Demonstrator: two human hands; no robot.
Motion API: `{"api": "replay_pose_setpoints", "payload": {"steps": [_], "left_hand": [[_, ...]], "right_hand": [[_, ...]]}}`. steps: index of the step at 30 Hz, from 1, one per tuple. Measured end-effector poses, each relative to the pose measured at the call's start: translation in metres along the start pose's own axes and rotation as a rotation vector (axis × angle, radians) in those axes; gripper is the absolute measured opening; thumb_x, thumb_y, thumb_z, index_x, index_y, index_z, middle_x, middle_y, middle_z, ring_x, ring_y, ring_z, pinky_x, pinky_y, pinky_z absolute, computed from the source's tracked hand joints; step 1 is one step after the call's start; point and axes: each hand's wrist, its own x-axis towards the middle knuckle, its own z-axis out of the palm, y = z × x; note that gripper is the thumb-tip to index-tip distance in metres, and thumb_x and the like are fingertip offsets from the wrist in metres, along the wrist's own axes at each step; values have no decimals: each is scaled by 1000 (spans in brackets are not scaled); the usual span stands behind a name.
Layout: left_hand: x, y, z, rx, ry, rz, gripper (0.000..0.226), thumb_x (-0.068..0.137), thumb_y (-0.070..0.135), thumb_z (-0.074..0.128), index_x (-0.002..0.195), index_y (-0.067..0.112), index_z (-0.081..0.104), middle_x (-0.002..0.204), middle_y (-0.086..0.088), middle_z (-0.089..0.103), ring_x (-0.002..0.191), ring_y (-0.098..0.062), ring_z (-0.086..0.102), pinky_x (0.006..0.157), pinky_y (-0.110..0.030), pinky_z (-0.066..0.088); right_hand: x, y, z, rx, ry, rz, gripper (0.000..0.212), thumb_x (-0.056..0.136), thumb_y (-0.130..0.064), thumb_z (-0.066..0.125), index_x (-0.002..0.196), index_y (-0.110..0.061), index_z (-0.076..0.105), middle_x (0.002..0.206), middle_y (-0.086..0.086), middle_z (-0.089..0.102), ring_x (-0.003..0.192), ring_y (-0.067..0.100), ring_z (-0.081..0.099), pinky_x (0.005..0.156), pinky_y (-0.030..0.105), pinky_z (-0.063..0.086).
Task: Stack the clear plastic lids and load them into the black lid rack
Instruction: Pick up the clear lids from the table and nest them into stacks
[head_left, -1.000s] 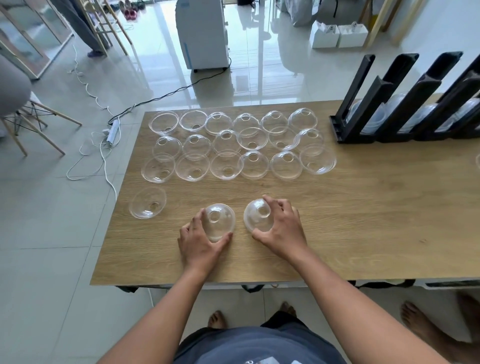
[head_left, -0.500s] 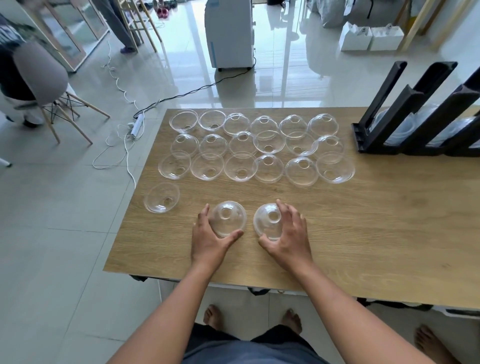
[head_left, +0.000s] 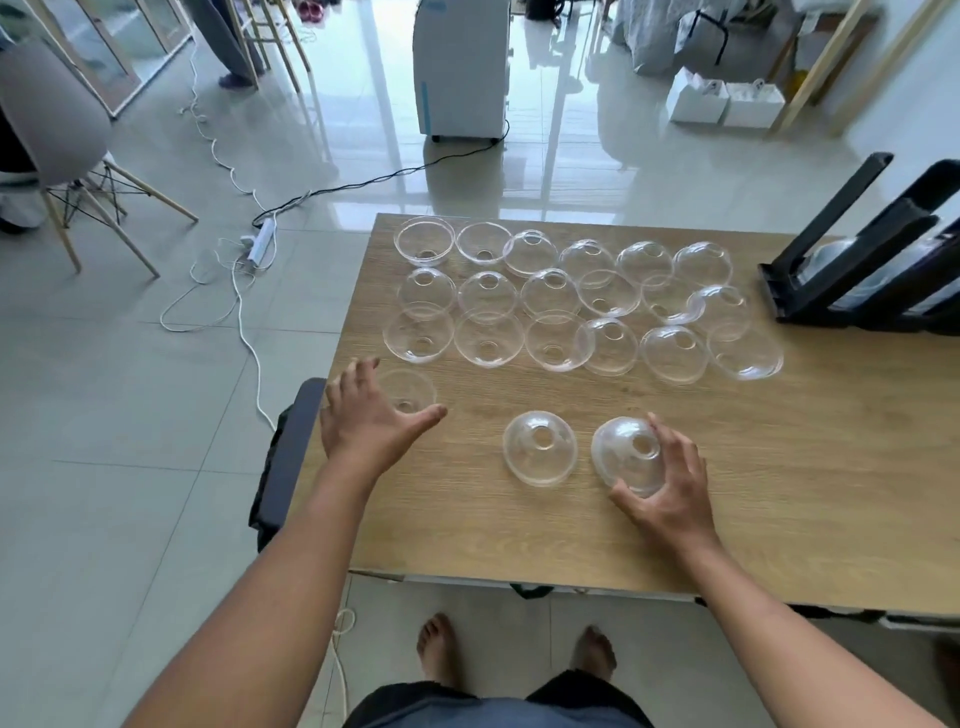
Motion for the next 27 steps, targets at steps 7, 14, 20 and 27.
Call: {"api": "replay_pose_setpoints", "payload": {"steps": [7, 14, 20, 27], "left_hand": [[10, 12, -3, 156, -55, 36, 112, 58, 82, 71, 147, 23, 38, 138, -3, 60, 129, -29, 50, 103, -45, 46], [-47, 34, -6, -720, -31, 24, 92, 55, 73, 83, 135, 46, 47, 130, 12, 57, 117, -7, 59, 94, -35, 54], [-92, 99, 51, -1003, -11, 258, 85, 62, 38, 97, 122, 27, 39, 139, 4, 53, 133, -12, 55, 111, -28, 43], [-114, 100, 101, -841, 17, 244, 97, 63, 59, 90, 141, 38, 36, 151, 17, 45, 140, -8, 46, 112, -26, 42]], "right_hand": [[-2, -9, 6, -6, 33, 36, 98, 62, -60, 65, 152, -25, 46, 134, 10, 53, 116, 32, 50, 100, 48, 44], [-2, -5, 9, -33, 60, 10, 95, 65, -60, 68, 152, -32, 42, 137, 3, 52, 118, 27, 53, 100, 49, 47], [-5, -9, 5, -40, 66, 7, 98, 62, -58, 69, 152, -32, 42, 140, 2, 52, 122, 27, 52, 101, 46, 45], [-4, -6, 1, -61, 69, -3, 99, 63, -53, 73, 154, -30, 42, 140, 3, 53, 122, 27, 52, 100, 47, 47]]}}
